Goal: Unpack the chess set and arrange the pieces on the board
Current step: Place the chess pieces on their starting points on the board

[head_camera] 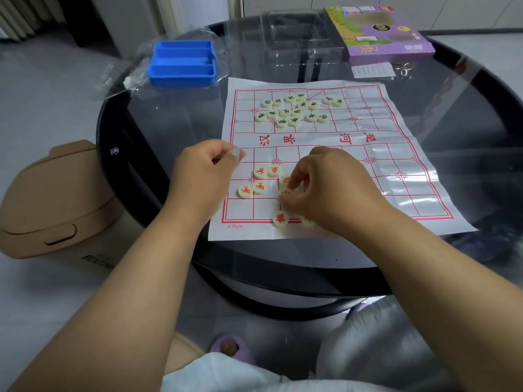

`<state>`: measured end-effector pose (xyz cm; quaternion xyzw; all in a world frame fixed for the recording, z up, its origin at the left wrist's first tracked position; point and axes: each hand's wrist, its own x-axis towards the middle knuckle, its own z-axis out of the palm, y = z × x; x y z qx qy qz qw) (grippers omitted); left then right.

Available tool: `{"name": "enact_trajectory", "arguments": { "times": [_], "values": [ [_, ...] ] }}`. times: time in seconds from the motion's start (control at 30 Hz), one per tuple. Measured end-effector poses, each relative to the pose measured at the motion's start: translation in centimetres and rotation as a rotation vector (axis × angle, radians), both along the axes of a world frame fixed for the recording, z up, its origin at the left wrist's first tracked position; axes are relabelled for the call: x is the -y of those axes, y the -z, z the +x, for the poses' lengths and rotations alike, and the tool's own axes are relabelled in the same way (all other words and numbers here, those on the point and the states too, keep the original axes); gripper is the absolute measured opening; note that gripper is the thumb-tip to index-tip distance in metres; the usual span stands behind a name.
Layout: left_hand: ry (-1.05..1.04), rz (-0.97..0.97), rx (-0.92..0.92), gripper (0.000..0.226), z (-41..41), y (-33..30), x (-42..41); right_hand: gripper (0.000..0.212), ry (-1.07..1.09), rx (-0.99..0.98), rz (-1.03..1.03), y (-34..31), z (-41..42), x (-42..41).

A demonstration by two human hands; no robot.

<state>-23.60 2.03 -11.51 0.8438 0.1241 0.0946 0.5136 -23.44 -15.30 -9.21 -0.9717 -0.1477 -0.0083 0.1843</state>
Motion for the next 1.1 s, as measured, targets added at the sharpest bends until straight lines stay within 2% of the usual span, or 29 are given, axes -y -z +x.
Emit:
{"name": "enact_trajectory", "arguments": {
  "times": [0.13, 0.23, 0.43, 0.5, 0.6, 0.67, 0.93, 1.1],
  "values": [
    [0.006, 0.007, 0.012, 0.015, 0.0, -0.1, -0.1, 0.022, -0.161, -0.027, 0.113, -0.8, -1.1, -1.0],
    [0.003, -0.008, 0.019, 0.017, 0.0, 0.0, 0.0, 0.020, -0.274, -0.006, 0.077, -0.4, -1.6, -1.9],
    [0.011, -0.016, 0.018, 0.016, -0.2, -0.2, 0.0, 0.025, -0.328, -0.029, -0.013, -0.2, -1.7, -2.0],
    [0.011, -0.011, 0.020, 0.017, -0.1, -0.2, -0.1, 0.030, -0.283, -0.042, 0.028, -1.1, -1.3, -1.2],
    [0.016, -0.012, 0.008, 0.016, -0.1, -0.1, -0.1, 0.027, -0.086, -0.025, 0.133, -2.7, 0.6, 1.0],
    [0.016, -0.016, 0.003, 0.016, 0.0, -0.1, -0.1, 0.026, -0.010, -0.044, 0.116, -3.1, 1.7, 2.0],
    [0.009, 0.002, -0.002, 0.015, 0.0, -0.2, -0.1, 0.035, 0.002, -0.103, -0.035, -1.3, 2.0, 0.2],
    [0.008, 0.013, -0.008, 0.015, 0.0, -0.2, 0.0, 0.030, -0.037, -0.082, -0.080, -1.0, 2.1, -0.5]
  ]
}}
